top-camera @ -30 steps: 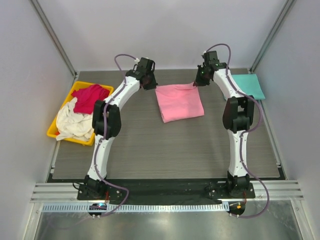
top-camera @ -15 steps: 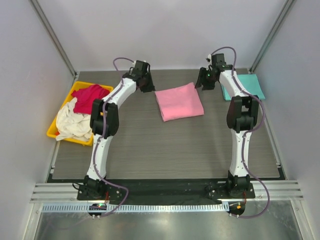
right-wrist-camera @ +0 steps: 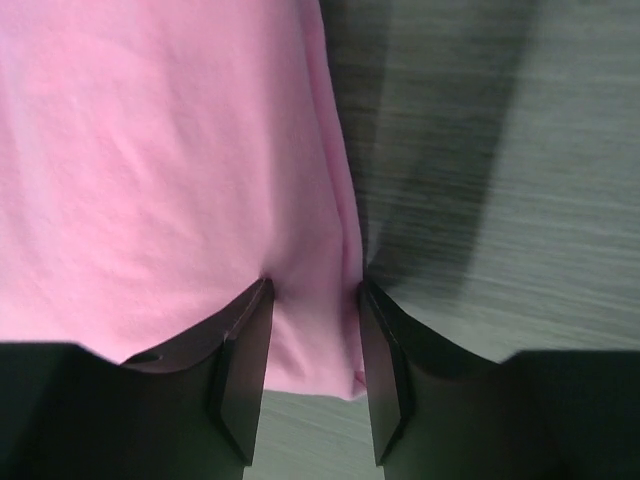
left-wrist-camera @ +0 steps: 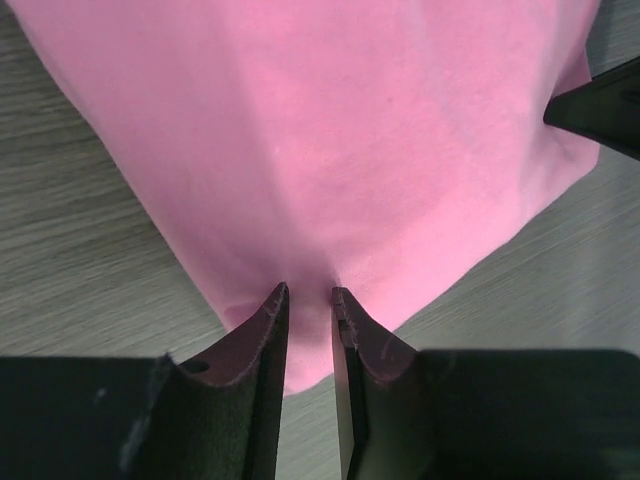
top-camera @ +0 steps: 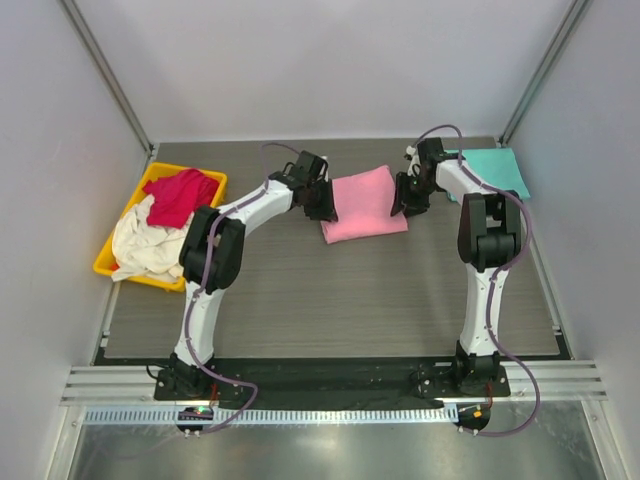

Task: Fold and stack the t-shirts
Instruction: Fold the tshirt

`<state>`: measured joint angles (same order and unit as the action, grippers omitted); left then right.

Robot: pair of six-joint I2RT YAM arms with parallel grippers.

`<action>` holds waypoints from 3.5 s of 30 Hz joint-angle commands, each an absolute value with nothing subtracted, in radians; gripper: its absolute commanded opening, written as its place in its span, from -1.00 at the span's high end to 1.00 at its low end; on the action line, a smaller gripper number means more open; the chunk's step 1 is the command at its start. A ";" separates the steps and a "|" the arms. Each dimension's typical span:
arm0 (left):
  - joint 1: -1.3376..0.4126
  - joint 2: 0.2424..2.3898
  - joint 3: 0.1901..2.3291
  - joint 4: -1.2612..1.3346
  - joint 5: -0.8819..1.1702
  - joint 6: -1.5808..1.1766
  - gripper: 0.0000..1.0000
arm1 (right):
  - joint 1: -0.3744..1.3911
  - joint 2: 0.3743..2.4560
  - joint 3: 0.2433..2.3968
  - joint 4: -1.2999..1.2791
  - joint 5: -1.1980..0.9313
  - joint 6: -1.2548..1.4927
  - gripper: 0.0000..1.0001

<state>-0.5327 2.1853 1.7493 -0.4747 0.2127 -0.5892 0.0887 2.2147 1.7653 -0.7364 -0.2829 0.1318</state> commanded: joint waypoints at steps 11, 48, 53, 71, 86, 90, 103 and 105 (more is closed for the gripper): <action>-0.537 2.092 1.594 -0.419 0.021 -0.526 0.54 | 0.091 2.000 1.468 -0.641 -0.304 0.186 0.62; -0.565 2.054 1.564 -0.528 0.023 -0.584 0.47 | 0.235 2.062 1.578 -0.568 -0.413 0.264 0.85; -0.575 2.019 1.680 -0.617 0.009 -0.575 0.46 | 0.235 1.947 1.585 -0.641 -0.374 0.271 0.81; -0.592 2.184 1.666 -0.594 0.051 -0.604 0.39 | 0.181 1.910 1.312 -0.597 -0.135 0.264 0.50; -0.551 2.220 1.828 -0.762 -0.060 -0.511 0.32 | 0.077 2.014 1.644 -0.603 -0.302 0.226 -0.18; -0.546 2.256 1.871 -0.776 -0.069 -0.506 0.32 | 0.046 2.121 1.781 -0.604 -0.368 0.221 -0.18; -0.519 2.307 1.904 -0.811 -0.106 -0.500 0.35 | -0.034 2.338 1.953 -0.584 -0.518 0.199 0.06; -0.515 2.315 1.905 -0.811 -0.104 -0.500 0.35 | -0.055 2.367 1.967 -0.575 -0.555 0.209 0.16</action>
